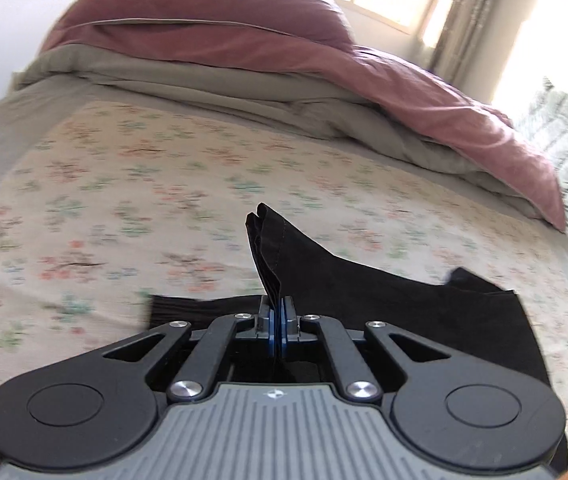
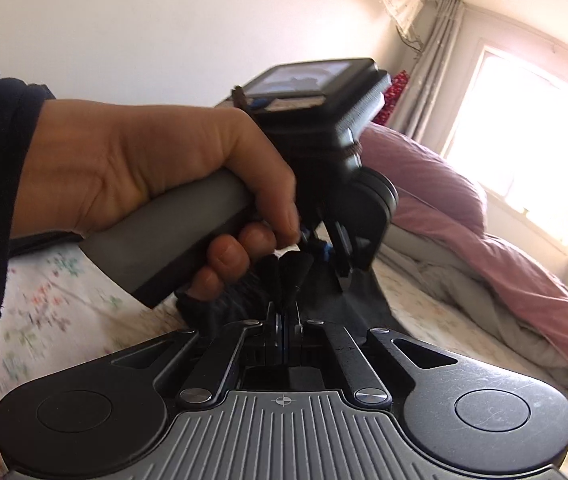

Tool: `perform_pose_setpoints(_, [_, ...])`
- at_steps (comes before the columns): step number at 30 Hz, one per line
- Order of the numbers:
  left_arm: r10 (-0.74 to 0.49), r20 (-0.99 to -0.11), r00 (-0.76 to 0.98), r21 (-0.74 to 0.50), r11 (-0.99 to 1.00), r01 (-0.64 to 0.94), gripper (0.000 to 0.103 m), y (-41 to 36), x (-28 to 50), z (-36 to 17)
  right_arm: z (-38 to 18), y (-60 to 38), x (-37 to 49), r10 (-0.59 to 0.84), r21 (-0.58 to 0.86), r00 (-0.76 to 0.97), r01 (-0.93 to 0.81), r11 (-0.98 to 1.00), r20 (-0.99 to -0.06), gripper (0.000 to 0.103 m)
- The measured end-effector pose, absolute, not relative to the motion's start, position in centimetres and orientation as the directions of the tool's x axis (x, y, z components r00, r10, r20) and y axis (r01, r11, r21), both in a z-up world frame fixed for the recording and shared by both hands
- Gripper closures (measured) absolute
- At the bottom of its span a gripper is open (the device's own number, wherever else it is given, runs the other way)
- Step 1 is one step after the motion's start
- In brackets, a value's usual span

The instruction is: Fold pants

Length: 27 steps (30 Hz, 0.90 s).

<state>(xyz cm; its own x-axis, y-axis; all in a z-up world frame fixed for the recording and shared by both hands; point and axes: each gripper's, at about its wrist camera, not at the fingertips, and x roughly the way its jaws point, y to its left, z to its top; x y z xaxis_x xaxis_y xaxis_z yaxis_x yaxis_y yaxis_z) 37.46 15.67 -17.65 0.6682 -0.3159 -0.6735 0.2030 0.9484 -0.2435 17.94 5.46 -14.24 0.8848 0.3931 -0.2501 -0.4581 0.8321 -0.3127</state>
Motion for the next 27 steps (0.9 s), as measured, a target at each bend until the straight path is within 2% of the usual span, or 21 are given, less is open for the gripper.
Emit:
perform_pose_setpoints(7, [-0.306, -0.71, 0.634, -0.256, 0.951, 0.172, 0.089, 18.0, 38.0, -19.7, -16.9, 9.0, 19.9, 0.473, -0.173, 0.816, -0.546, 0.82, -0.333, 0.103])
perform_pose_setpoints(14, [-0.293, -0.719, 0.63, -0.241, 0.956, 0.169, 0.085, 18.3, 38.3, -20.1, -18.4, 9.6, 20.6, 0.475, -0.141, 0.792, -0.558, 0.817, -0.384, 0.1])
perform_pose_setpoints(15, [-0.289, -0.722, 0.629, -0.238, 0.957, 0.166, 0.082, 18.3, 38.3, -20.0, -18.3, 9.4, 20.7, 0.484, -0.135, 0.781, -0.57, 0.81, -0.395, 0.095])
perform_pose_setpoints(17, [-0.254, -0.732, 0.633, -0.21, 0.967, 0.146, 0.076, 18.6, 38.4, -20.0, -18.3, 9.2, 20.6, 0.508, -0.135, 0.754, -0.603, 0.786, -0.416, 0.094])
perform_pose_setpoints(20, [-0.148, -0.75, 0.644, -0.147, 0.988, 0.055, 0.076, 19.7, 38.4, -19.4, -17.1, 8.1, 20.0, 0.553, -0.09, 0.709, -0.646, 0.758, -0.438, 0.085])
perform_pose_setpoints(22, [-0.105, -0.762, 0.639, -0.154, 0.988, -0.022, 0.076, 20.5, 38.4, -18.9, -16.0, 6.7, 19.7, 0.586, -0.035, 0.661, -0.676, 0.736, -0.468, 0.072])
perform_pose_setpoints(23, [-0.095, -0.754, 0.65, -0.16, 0.986, -0.041, 0.076, 20.5, 38.1, -18.4, -15.5, 6.1, 19.5, 0.59, -0.034, 0.644, -0.689, 0.724, -0.487, 0.054])
perform_pose_setpoints(24, [-0.104, -0.738, 0.667, -0.165, 0.986, -0.029, 0.076, 20.1, 37.6, -17.8, -15.1, 5.6, 18.9, 0.585, -0.053, 0.634, -0.7, 0.712, -0.506, 0.043])
perform_pose_setpoints(27, [-0.184, -0.685, 0.705, -0.2, 0.978, 0.06, 0.075, 17.4, 36.2, -15.6, -13.6, 3.2, 16.6, 0.561, -0.184, 0.636, -0.732, 0.656, -0.531, 0.044])
